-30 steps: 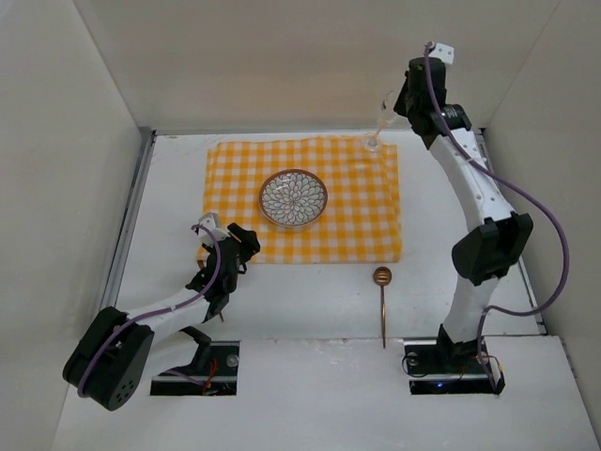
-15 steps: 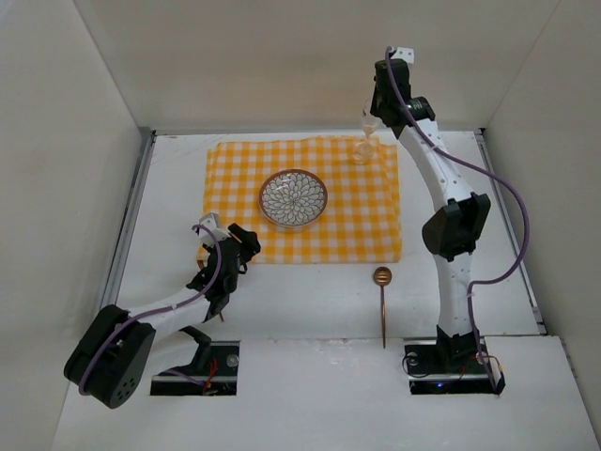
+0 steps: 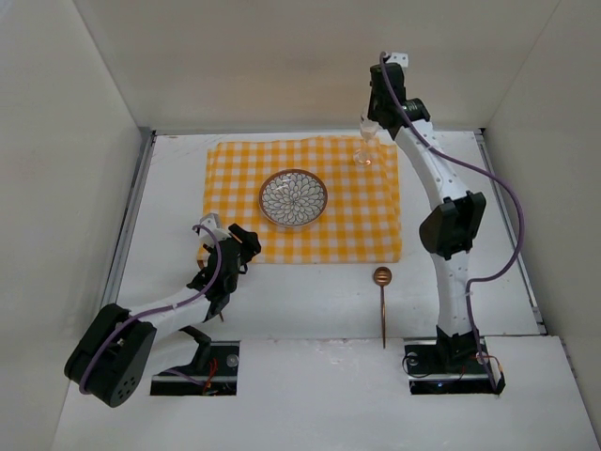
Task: Set the dinner table for one person
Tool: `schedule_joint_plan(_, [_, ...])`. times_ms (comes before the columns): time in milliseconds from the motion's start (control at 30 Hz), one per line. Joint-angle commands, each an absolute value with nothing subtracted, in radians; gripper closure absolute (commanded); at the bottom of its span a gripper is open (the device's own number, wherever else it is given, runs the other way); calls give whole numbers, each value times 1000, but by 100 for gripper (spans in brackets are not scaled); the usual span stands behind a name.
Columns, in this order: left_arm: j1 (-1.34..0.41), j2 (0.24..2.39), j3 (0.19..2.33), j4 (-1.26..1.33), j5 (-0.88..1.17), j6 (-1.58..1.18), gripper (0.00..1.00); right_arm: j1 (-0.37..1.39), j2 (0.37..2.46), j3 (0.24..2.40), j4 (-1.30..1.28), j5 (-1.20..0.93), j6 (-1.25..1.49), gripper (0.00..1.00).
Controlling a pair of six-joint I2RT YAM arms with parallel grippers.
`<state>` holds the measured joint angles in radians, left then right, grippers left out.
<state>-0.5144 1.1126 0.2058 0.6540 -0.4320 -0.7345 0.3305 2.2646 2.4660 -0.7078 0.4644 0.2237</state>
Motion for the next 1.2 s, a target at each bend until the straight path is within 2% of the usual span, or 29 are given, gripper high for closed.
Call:
schedule_joint_plan(0, [-505, 1112, 215, 693, -434, -742, 47, 341, 2270, 2526, -670, 468, 227, 91])
schedule_joint_plan(333, [-505, 1114, 216, 693, -434, -744, 47, 338, 2296, 2519, -680, 451, 242, 88])
schedule_joint_plan(467, [-505, 1117, 216, 693, -434, -744, 47, 329, 2295, 2516, -680, 449, 255, 79])
schedule_joint_plan(567, [-505, 1117, 216, 693, -434, -744, 47, 327, 2286, 2516, -673, 446, 258, 67])
schedule_joint_plan(767, [-505, 1124, 219, 695, -425, -745, 47, 323, 2243, 2511, -666, 427, 264, 59])
schedule_joint_plan(1167, [-505, 1134, 222, 696, -420, -749, 47, 295, 2189, 2497, -663, 385, 287, 54])
